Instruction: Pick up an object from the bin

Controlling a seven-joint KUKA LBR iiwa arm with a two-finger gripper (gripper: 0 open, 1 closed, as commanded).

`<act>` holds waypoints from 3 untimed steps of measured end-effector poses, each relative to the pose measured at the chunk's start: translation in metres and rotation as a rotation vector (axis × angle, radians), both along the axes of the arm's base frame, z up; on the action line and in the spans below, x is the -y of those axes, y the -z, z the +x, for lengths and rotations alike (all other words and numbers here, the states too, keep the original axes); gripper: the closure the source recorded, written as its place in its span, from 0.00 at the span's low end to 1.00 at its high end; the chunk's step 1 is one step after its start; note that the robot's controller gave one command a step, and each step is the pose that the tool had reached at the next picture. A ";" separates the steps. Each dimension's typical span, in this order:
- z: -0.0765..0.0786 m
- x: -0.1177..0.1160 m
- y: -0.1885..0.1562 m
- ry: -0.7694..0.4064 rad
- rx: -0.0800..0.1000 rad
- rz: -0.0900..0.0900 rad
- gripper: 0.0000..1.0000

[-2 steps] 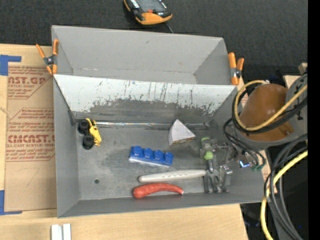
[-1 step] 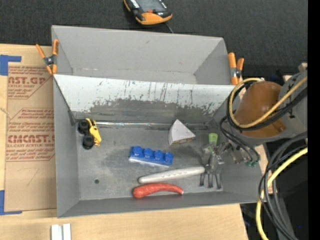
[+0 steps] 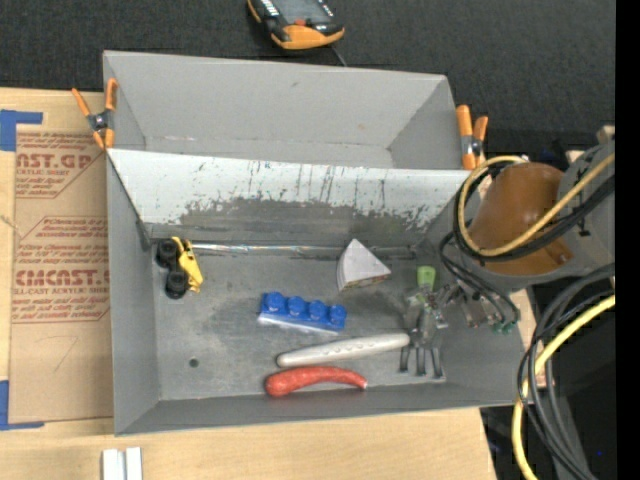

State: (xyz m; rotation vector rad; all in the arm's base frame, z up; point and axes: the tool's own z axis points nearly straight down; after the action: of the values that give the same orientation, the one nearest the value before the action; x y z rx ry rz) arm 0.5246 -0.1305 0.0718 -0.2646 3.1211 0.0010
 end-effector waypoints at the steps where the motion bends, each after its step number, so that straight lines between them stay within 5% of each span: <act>1: 0.000 0.000 0.000 0.000 0.000 0.000 1.00; 3: 0.000 0.000 0.000 0.000 0.000 0.000 1.00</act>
Offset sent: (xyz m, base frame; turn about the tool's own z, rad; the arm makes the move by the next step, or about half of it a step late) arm 0.0000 0.0000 0.0000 0.0000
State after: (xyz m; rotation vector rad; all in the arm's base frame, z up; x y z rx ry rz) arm 0.5246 -0.1306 0.0718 -0.2647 3.1212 0.0005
